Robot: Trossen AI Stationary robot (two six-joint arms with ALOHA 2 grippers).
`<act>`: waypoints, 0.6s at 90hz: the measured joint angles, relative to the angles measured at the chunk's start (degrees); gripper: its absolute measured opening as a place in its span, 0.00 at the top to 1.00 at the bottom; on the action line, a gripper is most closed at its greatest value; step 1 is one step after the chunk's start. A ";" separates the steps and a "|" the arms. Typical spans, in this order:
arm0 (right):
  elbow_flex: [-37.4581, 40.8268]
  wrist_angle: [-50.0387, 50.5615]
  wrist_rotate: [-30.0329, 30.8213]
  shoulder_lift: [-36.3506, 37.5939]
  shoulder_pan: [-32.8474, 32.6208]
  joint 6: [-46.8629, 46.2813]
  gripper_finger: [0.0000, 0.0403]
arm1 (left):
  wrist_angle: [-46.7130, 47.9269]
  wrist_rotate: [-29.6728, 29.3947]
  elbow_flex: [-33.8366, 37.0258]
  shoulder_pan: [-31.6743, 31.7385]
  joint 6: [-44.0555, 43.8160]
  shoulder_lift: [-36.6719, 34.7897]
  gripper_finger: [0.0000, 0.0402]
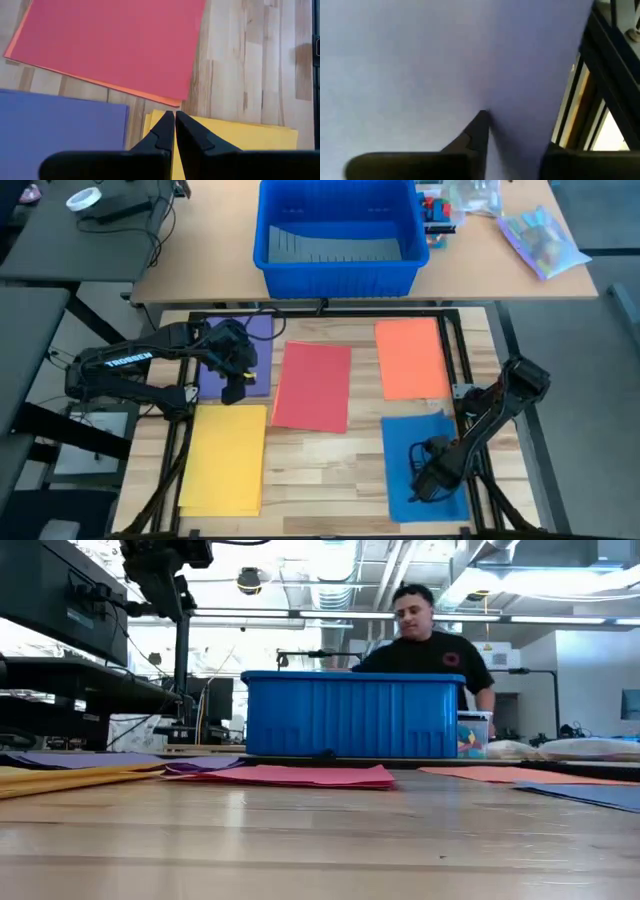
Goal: Organize paper
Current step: Stack the blue colored paper on top of the other blue colored paper
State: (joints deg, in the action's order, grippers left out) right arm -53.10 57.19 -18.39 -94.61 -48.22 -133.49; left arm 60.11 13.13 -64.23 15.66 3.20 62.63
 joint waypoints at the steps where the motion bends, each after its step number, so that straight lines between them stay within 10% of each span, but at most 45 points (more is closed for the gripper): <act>1: 0.00 -0.12 -0.14 0.00 -0.01 0.00 0.87 | -0.01 0.00 0.00 0.00 0.00 0.00 1.00; 29: -1.63 1.11 -3.22 1.29 -0.01 -1.05 0.52 | 0.01 0.00 0.00 0.00 0.00 0.00 1.00; 54: -9.71 16.55 -3.32 5.02 -1.06 -0.15 0.43 | -0.06 -0.01 0.00 0.00 0.50 -0.02 1.00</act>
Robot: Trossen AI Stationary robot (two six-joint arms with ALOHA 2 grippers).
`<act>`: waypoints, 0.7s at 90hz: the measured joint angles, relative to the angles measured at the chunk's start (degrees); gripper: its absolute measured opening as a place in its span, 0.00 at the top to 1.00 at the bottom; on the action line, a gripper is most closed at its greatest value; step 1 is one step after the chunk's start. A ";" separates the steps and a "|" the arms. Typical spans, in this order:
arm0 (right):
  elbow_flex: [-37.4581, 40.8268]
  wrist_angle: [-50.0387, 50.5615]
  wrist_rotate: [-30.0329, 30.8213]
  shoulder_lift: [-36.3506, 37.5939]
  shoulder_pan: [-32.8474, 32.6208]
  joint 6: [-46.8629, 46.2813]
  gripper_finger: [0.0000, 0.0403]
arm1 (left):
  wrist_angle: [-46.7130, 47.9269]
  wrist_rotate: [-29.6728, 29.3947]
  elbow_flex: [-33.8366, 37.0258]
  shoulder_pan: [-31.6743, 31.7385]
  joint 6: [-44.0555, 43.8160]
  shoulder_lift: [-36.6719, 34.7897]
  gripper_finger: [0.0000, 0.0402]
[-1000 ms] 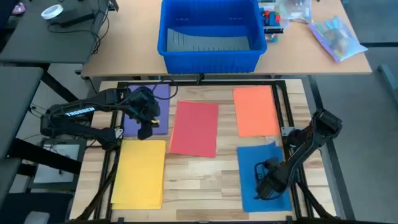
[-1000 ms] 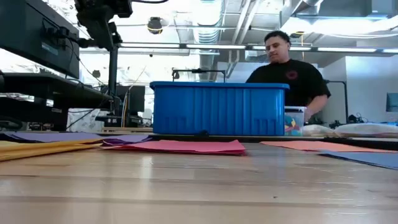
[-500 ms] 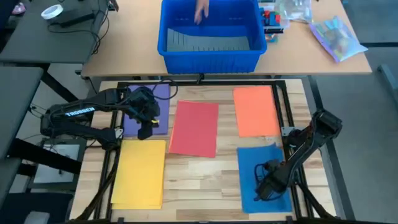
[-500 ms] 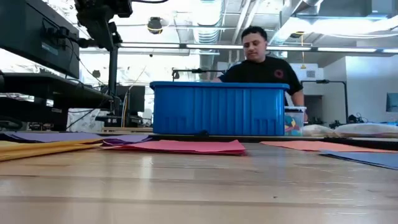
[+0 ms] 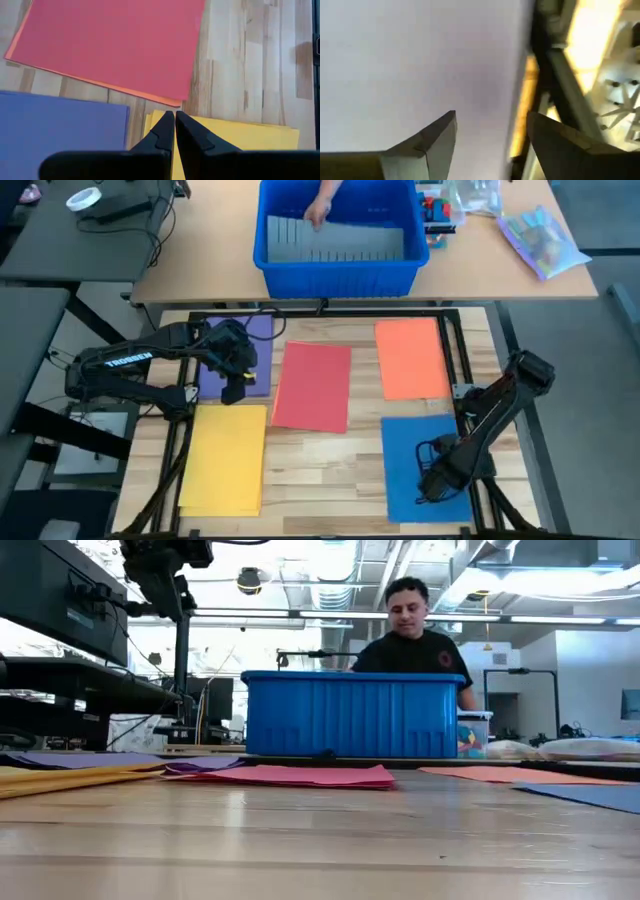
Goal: Organize paper
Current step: Stack the blue colored paper on top of the other blue colored paper
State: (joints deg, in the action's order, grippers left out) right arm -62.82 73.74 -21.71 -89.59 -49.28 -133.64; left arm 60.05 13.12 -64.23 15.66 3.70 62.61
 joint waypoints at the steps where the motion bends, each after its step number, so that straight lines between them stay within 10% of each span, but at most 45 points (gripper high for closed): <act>1: -0.31 0.47 0.00 0.12 -0.02 0.00 0.43 | 0.00 0.00 0.00 0.00 0.02 0.00 1.00; 21: -3.60 -0.28 7.12 0.79 0.36 1.60 0.43 | 0.02 0.01 0.00 0.00 0.42 0.02 1.00; 40: -3.49 -19.09 35.37 -2.65 6.50 8.66 0.46 | 0.02 0.01 0.00 0.00 1.05 0.00 1.00; 63: -3.31 -34.10 30.71 -14.26 17.35 20.29 0.88 | 0.37 0.01 0.00 0.00 1.05 0.00 1.00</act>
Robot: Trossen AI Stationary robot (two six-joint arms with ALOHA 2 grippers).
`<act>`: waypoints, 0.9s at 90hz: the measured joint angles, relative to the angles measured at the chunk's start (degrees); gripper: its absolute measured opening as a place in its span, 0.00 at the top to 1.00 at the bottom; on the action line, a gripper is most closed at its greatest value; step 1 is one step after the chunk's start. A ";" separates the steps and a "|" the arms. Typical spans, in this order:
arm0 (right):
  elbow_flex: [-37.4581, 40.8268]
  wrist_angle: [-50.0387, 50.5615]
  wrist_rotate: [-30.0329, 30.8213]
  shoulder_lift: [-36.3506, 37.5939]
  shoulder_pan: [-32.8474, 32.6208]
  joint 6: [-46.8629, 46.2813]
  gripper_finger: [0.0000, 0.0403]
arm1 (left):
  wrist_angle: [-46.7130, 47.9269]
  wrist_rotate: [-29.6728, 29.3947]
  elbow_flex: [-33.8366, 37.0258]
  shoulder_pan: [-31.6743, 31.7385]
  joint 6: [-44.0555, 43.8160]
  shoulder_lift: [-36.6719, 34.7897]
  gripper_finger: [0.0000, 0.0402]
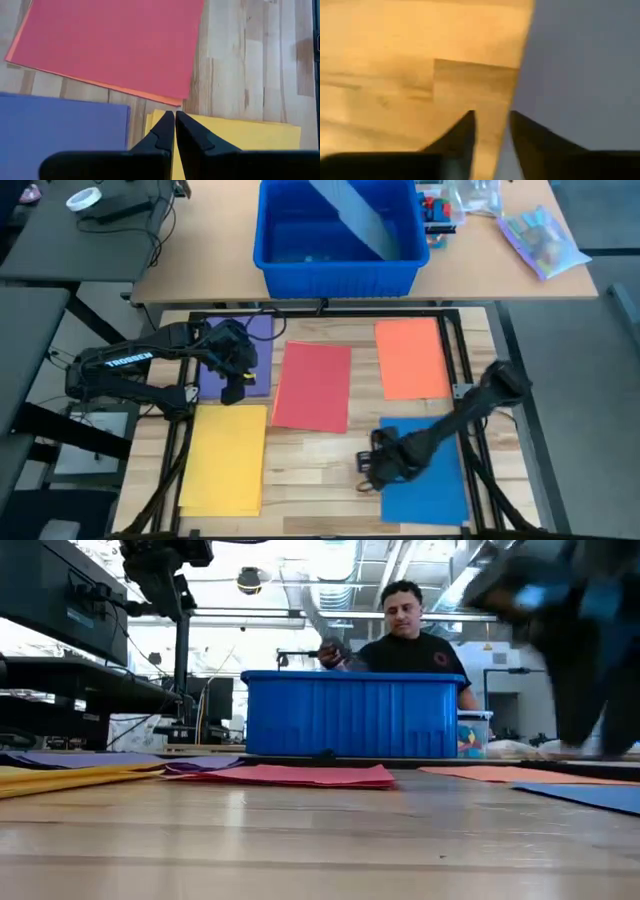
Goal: Organize paper
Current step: Stack the blue colored paper on top of the other blue colored paper
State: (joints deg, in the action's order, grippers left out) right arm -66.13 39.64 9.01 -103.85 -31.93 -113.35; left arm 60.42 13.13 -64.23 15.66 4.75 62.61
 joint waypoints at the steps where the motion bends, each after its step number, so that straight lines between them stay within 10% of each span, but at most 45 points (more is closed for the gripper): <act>1: 0.00 -0.90 -0.05 -0.42 0.24 0.55 0.91 | 0.07 0.00 0.00 0.00 0.00 0.00 1.00; 81: -0.24 4.88 -8.54 -4.12 -3.62 -2.53 1.00 | 1.86 -0.01 0.00 0.00 0.63 0.00 1.00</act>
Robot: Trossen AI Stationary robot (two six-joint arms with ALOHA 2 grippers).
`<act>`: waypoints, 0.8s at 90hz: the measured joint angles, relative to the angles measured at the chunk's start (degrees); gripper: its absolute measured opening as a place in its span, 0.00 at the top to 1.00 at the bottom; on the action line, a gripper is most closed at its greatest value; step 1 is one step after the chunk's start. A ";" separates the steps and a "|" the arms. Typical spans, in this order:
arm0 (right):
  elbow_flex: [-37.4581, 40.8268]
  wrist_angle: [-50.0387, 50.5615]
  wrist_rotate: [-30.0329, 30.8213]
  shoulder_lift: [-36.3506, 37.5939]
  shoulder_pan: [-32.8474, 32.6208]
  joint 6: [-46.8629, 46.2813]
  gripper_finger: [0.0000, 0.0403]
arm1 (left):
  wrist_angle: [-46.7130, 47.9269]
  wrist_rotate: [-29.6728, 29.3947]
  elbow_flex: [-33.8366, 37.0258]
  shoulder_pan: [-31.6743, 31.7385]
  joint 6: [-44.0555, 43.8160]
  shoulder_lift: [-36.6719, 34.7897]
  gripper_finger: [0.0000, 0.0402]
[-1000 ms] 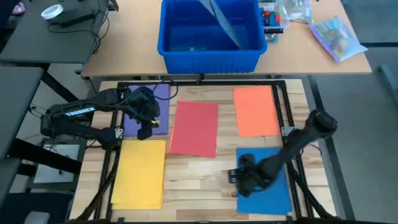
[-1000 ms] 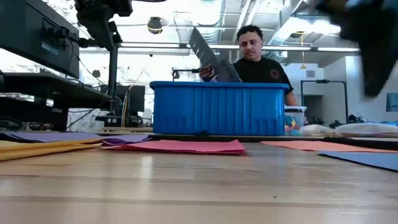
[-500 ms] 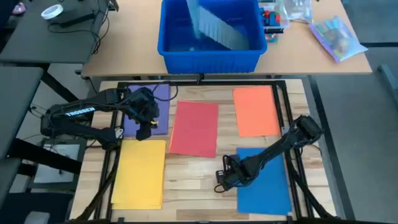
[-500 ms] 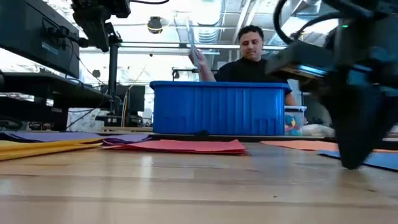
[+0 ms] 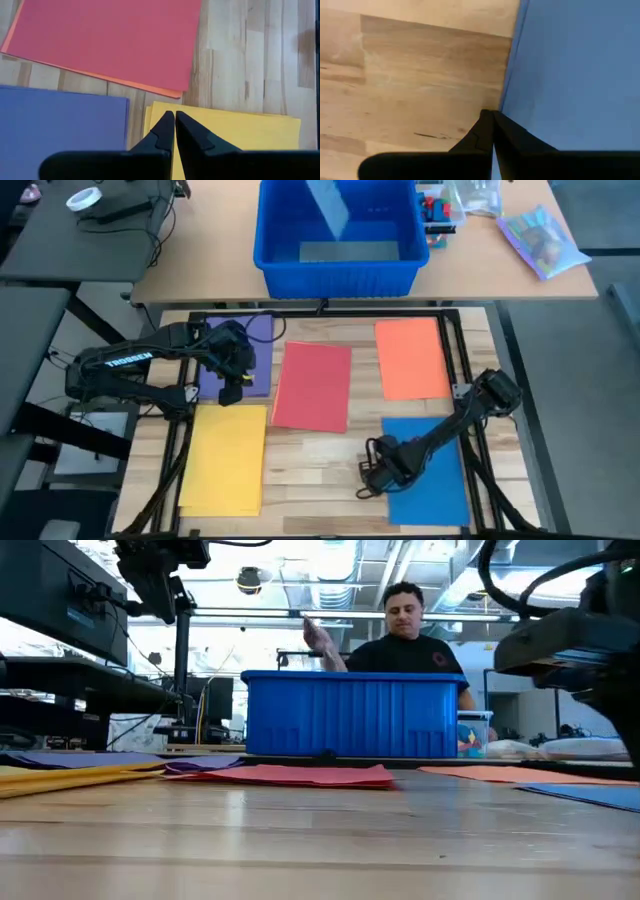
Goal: Organize paper
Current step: Stack the blue colored paper on top of the other blue colored paper, then prepare the pink colored paper
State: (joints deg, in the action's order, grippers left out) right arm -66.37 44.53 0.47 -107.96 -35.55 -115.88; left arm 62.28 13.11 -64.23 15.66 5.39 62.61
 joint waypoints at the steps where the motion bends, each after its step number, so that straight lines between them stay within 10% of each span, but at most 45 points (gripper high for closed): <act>1: 0.00 0.01 -0.05 0.00 0.00 -0.03 1.00 | 0.00 -0.01 0.00 0.00 0.00 0.00 1.00; 72: -11.72 12.97 10.76 2.03 15.20 21.23 0.95 | -6.15 0.07 -0.04 0.69 -4.85 4.33 1.00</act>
State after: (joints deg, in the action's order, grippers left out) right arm -78.08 57.49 11.23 -105.93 -20.35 -94.64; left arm 56.14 13.18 -64.27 16.35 0.54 66.94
